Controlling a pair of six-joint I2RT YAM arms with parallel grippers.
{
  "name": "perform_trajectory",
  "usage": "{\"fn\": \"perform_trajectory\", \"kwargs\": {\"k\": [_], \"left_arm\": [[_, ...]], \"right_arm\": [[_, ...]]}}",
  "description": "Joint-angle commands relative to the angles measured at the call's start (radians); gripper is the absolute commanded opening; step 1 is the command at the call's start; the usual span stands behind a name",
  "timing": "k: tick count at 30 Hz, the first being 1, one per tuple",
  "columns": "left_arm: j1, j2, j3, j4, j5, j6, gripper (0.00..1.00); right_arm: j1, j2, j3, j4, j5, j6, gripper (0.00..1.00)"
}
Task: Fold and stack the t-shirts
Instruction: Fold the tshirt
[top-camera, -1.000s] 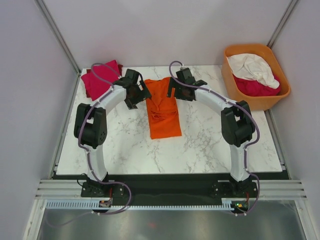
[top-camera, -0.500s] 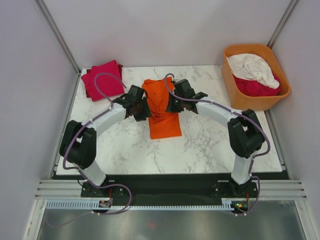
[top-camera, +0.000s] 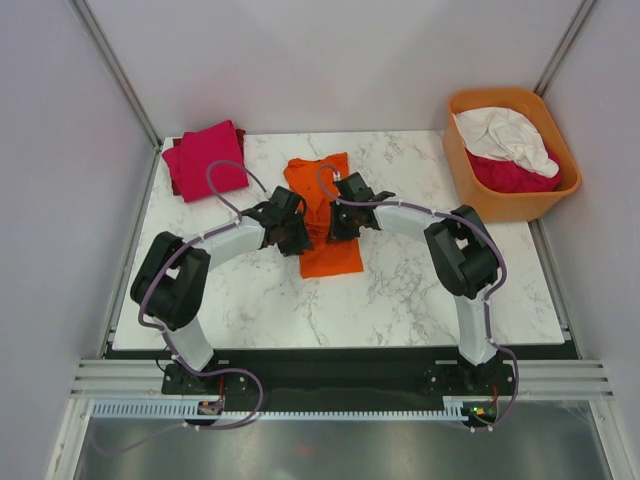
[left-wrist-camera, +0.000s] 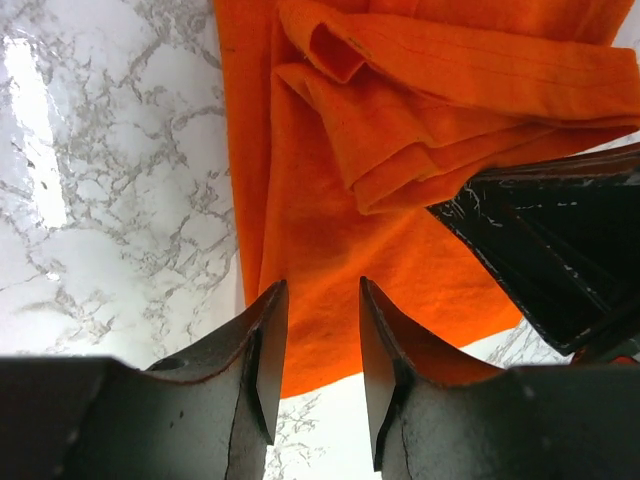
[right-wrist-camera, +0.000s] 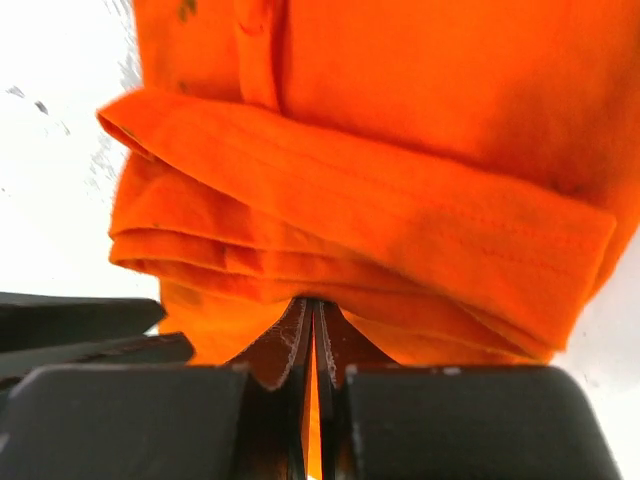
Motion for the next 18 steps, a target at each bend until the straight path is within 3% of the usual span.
{"fn": "perform_trajectory", "kwargs": {"k": [1, 8, 14, 16, 18], "left_arm": [[-0.011, 0.016, -0.004, 0.054, 0.010, -0.028, 0.42], [-0.029, 0.071, -0.021, 0.057, -0.015, -0.031, 0.40], [-0.029, 0.039, -0.049, 0.055, -0.025, -0.031, 0.40], [-0.029, -0.013, -0.052, 0.055, -0.030, -0.020, 0.43], [-0.029, -0.048, -0.050, 0.051, -0.064, -0.008, 0.60]], "right_arm": [[-0.001, 0.033, 0.080, -0.005, 0.009, 0.002, 0.07], [-0.033, 0.111, 0.247, -0.075, 0.026, -0.020, 0.09], [-0.087, 0.265, 0.533, -0.166, 0.071, -0.029, 0.09], [-0.107, 0.282, 0.639, -0.206, 0.075, -0.049, 0.10], [-0.111, 0.235, 0.644, -0.204, 0.081, -0.075, 0.19]]}}
